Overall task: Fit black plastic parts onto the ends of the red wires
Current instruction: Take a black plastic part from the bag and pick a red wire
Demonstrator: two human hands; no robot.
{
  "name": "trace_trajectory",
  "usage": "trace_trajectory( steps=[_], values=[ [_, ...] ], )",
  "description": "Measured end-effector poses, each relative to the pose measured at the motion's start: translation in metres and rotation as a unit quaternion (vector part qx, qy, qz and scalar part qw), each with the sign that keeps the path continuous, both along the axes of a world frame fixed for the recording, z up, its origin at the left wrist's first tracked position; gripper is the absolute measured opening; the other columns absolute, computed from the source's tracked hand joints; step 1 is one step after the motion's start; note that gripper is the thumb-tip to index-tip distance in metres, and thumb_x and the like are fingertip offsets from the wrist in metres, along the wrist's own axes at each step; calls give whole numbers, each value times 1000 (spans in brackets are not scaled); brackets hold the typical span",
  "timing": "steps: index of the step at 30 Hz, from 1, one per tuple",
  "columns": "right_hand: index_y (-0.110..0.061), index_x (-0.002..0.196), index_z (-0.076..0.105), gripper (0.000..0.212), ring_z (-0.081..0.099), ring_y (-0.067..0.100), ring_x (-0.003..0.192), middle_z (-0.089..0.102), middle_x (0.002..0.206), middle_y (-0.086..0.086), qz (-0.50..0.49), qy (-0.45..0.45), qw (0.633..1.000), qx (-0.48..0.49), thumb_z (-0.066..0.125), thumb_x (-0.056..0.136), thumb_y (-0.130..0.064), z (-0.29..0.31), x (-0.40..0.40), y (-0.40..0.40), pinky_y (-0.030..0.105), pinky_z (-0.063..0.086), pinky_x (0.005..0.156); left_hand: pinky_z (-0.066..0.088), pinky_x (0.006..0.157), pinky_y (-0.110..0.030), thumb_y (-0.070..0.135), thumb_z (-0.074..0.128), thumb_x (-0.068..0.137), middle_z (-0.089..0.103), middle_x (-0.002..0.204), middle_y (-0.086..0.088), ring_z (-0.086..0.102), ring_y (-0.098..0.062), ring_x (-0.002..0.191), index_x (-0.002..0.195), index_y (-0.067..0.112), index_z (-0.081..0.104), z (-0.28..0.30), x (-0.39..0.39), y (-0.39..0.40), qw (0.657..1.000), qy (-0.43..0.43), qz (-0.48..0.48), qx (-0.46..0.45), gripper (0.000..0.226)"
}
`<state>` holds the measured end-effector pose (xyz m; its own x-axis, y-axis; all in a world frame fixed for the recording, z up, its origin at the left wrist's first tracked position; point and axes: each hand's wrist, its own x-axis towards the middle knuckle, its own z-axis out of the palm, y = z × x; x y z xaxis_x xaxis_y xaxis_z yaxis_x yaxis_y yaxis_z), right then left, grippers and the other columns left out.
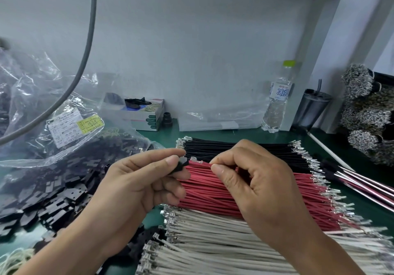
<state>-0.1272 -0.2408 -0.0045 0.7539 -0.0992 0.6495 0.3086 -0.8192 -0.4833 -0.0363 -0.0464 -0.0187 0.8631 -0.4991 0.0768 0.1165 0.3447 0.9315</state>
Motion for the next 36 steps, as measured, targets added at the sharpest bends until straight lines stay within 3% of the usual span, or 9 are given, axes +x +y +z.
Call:
trace_trajectory(
  steps=[6,11,16,22,27,31,36],
  values=[
    [-35,89,63,13,60,8,79,58,88,-18,-5,5,999,-35,54,97,-42,-1,0,5,36,50,64,58,53,-27,20,79,74,73,81,-24,67,-23,54,102,3,80,2,-2,-1,1000,23,-14,-5,33],
    [-34,87,64,13,57,8,74,55,84,-18,-21,-9,998,-52,56,96,-38,0,-1,3,32,48,59,58,55,-27,39,99,54,73,80,-20,68,-22,56,105,2,79,3,-1,2,999,21,-32,-5,66],
    [-29,88,68,13,50,1,66,55,83,-15,-33,-32,984,-173,59,97,-32,5,-3,5,20,42,55,58,53,-26,37,96,60,72,77,-18,67,-20,55,105,1,79,3,0,3,999,22,-42,5,60],
    [-20,82,67,10,53,14,66,55,82,-8,-45,-48,952,-300,68,91,-20,5,-3,3,34,47,47,55,49,-26,23,89,72,71,75,-21,66,-23,52,101,0,80,5,1,5,997,7,-33,68,39],
    [-23,80,67,15,54,12,67,55,82,-10,-31,-26,959,-280,61,93,-25,7,-4,5,32,47,51,54,47,-26,22,81,67,71,74,-22,65,-24,52,97,0,81,9,-1,5,996,7,-24,85,37],
    [-30,80,70,10,51,4,65,56,80,-15,-7,16,980,-197,64,88,-29,4,-3,5,22,41,54,53,47,-28,25,81,67,71,76,-26,64,-26,52,94,0,81,10,-1,5,992,-14,-19,125,37],
    [-31,76,70,8,51,4,64,56,77,-16,-5,34,988,-149,66,83,-31,3,-2,2,23,42,54,54,49,-29,26,83,65,72,79,-29,66,-27,54,94,1,81,8,-3,5,989,-17,-24,146,38]
  ],
)
